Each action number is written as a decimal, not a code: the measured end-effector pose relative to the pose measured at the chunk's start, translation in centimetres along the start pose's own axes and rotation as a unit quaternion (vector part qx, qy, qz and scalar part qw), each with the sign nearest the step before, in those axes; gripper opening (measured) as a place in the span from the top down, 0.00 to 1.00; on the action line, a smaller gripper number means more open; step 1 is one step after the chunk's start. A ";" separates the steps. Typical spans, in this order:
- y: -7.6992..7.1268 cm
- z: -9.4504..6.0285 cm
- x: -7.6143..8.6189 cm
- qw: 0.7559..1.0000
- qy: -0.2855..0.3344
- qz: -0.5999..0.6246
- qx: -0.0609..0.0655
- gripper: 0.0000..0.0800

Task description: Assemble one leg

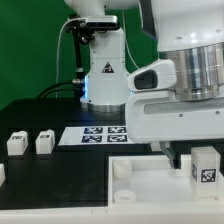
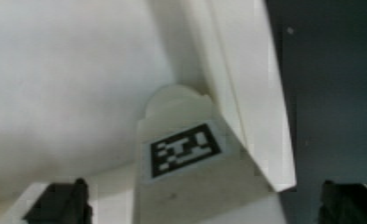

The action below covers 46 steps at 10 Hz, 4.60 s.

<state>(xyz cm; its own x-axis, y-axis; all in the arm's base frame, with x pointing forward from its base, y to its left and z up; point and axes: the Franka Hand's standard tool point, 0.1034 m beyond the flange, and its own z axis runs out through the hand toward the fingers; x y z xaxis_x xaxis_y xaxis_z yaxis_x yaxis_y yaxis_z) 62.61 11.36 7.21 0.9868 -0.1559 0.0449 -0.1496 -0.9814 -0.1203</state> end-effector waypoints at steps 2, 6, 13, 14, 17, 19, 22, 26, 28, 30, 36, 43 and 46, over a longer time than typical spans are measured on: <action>0.2 0.0 0.1 1.000 0.001 -0.014 0.001 0.19; 0.0 0.0 0.0 0.994 -0.001 0.112 0.004 0.63; -0.2 -0.2 0.0 0.772 -0.030 0.635 0.015 0.63; -0.3 -0.1 -0.1 0.731 -0.029 0.681 0.016 0.63; -0.3 0.0 -0.1 0.754 -0.029 0.656 0.016 0.41; -0.5 0.2 -0.2 0.818 -0.026 0.574 0.020 0.27; -0.3 0.3 -0.2 0.904 -0.023 0.426 0.024 0.19; -0.1 0.5 -0.7 0.993 -0.008 0.120 -0.001 0.19; 0.1 0.6 -0.9 1.000 -0.009 0.021 -0.007 0.19; 0.1 0.7 -0.9 0.999 -0.009 0.043 -0.008 0.34; -0.5 0.8 -0.7 0.943 -0.008 0.333 -0.007 0.64; -0.8 0.9 -0.2 0.727 -0.027 0.686 0.007 0.54; -0.8 0.9 -0.1 0.777 -0.025 0.629 0.008 0.20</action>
Offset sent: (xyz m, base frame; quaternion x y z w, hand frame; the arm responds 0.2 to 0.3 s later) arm 0.0000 0.0000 0.0000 0.0000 0.0000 0.0000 1.0000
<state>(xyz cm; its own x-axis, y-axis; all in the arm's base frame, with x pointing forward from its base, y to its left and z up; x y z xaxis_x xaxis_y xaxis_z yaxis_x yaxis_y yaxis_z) 62.65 12.28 6.42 0.0619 -0.9859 -0.1556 -0.9973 -0.0548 -0.0499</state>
